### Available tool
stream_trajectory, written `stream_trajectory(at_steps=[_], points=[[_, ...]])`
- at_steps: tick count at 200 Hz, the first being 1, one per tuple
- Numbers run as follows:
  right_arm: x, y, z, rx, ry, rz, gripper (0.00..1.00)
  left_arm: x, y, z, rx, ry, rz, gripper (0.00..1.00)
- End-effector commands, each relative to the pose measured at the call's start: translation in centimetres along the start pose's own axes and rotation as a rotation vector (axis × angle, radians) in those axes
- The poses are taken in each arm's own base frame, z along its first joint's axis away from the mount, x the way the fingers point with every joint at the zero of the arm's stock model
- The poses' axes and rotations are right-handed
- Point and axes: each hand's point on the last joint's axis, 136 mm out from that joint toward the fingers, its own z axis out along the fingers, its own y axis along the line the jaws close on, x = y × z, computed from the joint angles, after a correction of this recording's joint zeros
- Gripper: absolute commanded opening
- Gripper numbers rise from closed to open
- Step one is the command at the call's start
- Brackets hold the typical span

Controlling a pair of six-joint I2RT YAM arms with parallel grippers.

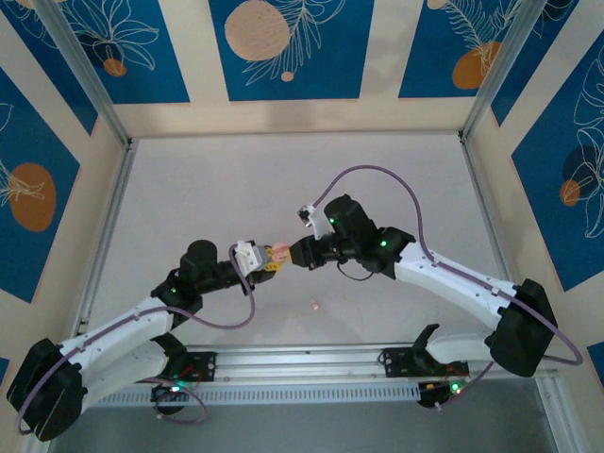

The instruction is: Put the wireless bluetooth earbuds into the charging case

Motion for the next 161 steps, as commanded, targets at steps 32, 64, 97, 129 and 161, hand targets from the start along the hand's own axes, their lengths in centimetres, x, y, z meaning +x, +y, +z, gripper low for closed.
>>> stream_trajectory(at_steps=[32, 64, 97, 129, 161], points=[[0.9, -0.1, -0.4, 0.024, 0.044, -0.004, 0.17, -1.3, -0.3, -0.1, 0.01, -0.047, 0.033, 0.17], [1.1, -0.7, -2.8, 0.076, 0.01, 0.017, 0.28, -0.5, -0.4, -0.1, 0.009, -0.027, 0.025, 0.17], [5.8, -3.3, -2.8, 0.15, 0.179, 0.196, 0.31, 0.5, -0.4, -0.2, 0.0, -0.005, 0.014, 0.17], [11.2, -4.2, -1.0, 0.144, 0.362, 0.374, 0.29, 1.1, -0.4, -0.2, -0.007, 0.003, -0.003, 0.17], [14.5, -5.7, 0.8, 0.159, 0.444, 0.458, 0.29, 1.6, -0.1, -0.2, -0.029, 0.021, -0.019, 0.17]])
